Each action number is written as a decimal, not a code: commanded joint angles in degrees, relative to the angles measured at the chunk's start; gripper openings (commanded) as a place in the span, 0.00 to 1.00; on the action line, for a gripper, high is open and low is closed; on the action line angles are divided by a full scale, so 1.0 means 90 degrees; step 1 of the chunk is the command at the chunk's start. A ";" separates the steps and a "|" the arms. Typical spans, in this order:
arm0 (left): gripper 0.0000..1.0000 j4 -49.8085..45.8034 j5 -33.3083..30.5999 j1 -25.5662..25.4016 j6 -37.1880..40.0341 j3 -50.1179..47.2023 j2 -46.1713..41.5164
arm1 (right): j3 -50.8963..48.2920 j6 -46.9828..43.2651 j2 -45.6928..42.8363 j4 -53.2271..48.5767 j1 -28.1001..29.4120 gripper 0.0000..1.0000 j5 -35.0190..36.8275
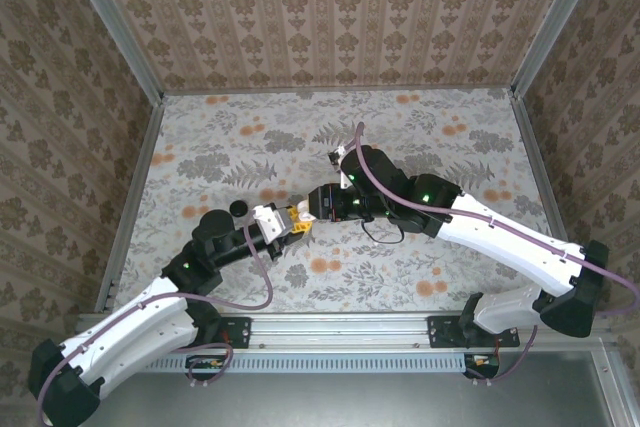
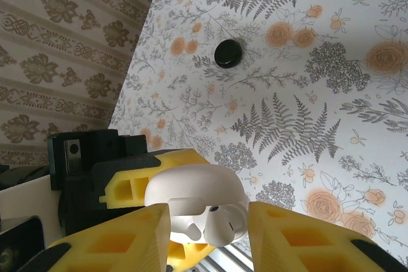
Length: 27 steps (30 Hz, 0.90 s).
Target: Insert wireless bluetooth earbuds into charging case
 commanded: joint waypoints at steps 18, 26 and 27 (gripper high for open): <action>0.00 0.0139 -0.0082 -0.0079 0.0106 0.0178 -0.0036 | 0.0118 0.0174 0.0252 -0.0370 0.0010 0.35 -0.0128; 0.00 0.0215 -0.0271 -0.0079 0.0013 0.0130 -0.0042 | -0.0083 0.0215 0.0067 0.0047 0.0010 0.42 -0.0135; 0.00 0.0242 -0.0289 -0.0070 -0.0020 0.0120 -0.0041 | -0.0150 0.0230 -0.0017 0.0147 0.0007 0.42 -0.0084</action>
